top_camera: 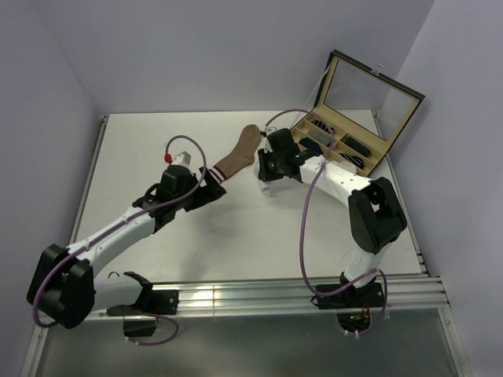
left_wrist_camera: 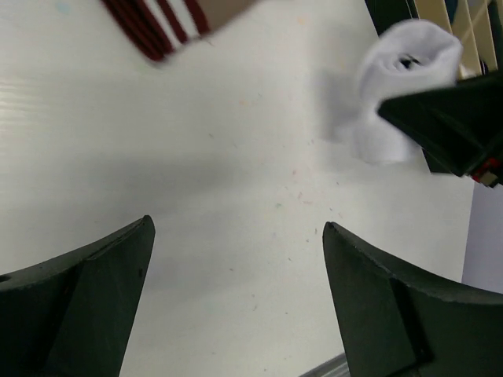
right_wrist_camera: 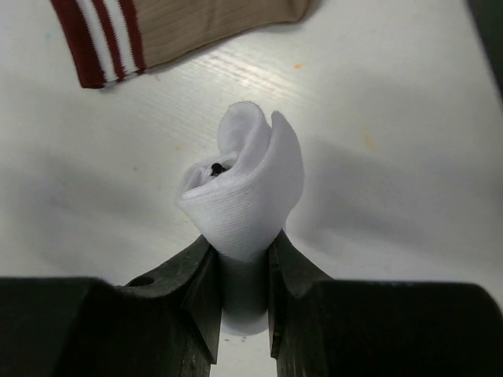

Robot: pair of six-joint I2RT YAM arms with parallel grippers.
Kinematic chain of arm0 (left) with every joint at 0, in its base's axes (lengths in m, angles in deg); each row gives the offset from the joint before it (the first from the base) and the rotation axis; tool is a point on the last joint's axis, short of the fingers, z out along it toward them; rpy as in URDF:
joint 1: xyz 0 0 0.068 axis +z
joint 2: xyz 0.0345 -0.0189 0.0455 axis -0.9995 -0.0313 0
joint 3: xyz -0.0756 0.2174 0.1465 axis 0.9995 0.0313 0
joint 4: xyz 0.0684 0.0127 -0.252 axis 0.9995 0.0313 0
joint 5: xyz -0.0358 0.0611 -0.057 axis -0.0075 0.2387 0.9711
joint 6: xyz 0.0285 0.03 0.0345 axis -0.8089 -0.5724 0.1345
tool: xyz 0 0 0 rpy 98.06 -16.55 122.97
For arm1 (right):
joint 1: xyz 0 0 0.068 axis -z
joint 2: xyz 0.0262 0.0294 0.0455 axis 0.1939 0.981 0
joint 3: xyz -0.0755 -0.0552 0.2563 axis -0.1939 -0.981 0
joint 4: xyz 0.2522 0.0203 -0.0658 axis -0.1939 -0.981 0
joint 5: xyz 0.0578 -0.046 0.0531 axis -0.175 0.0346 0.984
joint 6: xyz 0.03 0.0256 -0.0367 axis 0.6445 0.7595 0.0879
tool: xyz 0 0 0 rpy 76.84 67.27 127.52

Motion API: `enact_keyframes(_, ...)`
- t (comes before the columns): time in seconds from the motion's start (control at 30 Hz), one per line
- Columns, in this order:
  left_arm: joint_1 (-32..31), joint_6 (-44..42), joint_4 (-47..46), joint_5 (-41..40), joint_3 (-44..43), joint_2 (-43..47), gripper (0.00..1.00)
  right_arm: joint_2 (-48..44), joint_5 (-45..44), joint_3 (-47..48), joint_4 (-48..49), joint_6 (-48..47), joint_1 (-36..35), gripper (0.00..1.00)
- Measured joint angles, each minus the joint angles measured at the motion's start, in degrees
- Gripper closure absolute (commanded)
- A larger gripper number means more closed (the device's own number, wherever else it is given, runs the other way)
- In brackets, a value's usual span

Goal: Roll the socks
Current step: Pick up the sock at the center of the board, then place the sock in the storage box.

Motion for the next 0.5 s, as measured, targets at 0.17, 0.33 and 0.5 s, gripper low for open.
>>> enact_keyframes(0.17,7.91,-2.6,9.18,-1.73,-1.38,7.21,0.02,0.33,-1.46,5.35,-6.82,-8.55,3.72,1.0)
enact_keyframes(0.33,17.66,-6.29,16.59,-2.03,-3.28,14.03,0.01,2.47,-3.72,11.23,-11.54,-16.98,8.52,1.0)
enact_keyframes(0.5,23.69,-10.51,19.87,-4.33,-4.17,18.6,0.01,7.1,-4.72,19.74,-14.95,-24.15,12.55,1.0)
